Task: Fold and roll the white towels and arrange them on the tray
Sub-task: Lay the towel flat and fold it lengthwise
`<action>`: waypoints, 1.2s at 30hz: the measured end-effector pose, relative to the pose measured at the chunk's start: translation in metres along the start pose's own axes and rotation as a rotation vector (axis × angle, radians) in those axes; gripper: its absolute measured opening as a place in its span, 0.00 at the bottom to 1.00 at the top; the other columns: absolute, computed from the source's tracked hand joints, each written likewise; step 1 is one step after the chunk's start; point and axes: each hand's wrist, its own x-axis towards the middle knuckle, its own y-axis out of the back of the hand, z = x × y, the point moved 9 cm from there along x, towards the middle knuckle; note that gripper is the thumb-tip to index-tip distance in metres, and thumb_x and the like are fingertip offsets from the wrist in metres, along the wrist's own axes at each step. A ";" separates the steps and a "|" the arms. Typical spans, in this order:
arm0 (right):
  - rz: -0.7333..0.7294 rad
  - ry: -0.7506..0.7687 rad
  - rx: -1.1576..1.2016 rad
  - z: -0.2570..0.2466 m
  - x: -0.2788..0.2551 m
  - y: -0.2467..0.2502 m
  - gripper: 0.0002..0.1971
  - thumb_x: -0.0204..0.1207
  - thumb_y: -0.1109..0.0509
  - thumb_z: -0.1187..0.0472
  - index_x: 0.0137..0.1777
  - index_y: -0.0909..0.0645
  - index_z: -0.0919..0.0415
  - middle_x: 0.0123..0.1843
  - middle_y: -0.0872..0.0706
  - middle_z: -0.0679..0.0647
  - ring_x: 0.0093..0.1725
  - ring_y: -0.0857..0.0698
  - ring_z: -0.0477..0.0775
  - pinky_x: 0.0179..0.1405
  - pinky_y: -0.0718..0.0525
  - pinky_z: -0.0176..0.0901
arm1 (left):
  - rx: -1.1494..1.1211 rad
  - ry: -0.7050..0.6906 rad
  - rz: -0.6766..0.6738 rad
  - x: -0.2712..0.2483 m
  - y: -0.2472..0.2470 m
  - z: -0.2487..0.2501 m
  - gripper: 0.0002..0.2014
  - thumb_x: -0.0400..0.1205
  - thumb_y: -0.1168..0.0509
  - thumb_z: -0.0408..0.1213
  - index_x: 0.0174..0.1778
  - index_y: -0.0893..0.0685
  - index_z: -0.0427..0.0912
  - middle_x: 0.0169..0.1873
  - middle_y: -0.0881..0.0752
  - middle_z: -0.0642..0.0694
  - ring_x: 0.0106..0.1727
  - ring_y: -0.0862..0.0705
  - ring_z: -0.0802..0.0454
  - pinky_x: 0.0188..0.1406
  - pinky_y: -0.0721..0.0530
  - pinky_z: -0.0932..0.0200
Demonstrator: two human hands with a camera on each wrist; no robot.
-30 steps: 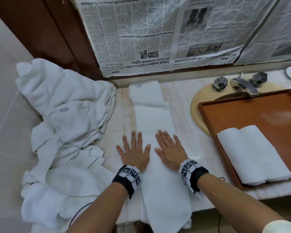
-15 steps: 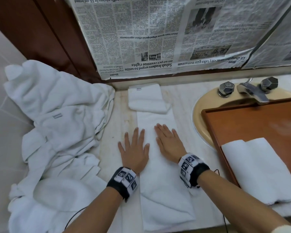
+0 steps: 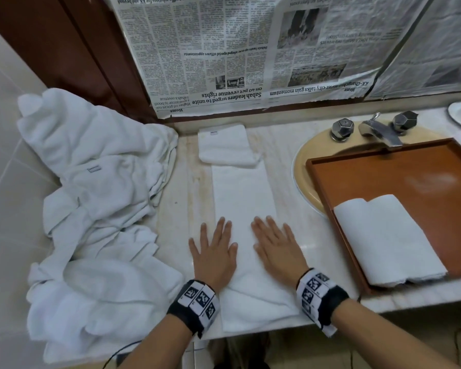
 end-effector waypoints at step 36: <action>-0.002 -0.280 0.671 0.012 -0.135 -0.006 0.10 0.71 0.21 0.63 0.37 0.22 0.57 0.34 0.17 0.49 0.34 0.21 0.46 0.37 0.22 0.37 | -0.753 -0.036 0.051 -0.086 -0.004 -0.027 0.05 0.77 0.25 0.39 0.47 0.11 0.51 0.47 0.10 0.56 0.52 0.14 0.59 0.57 0.20 0.62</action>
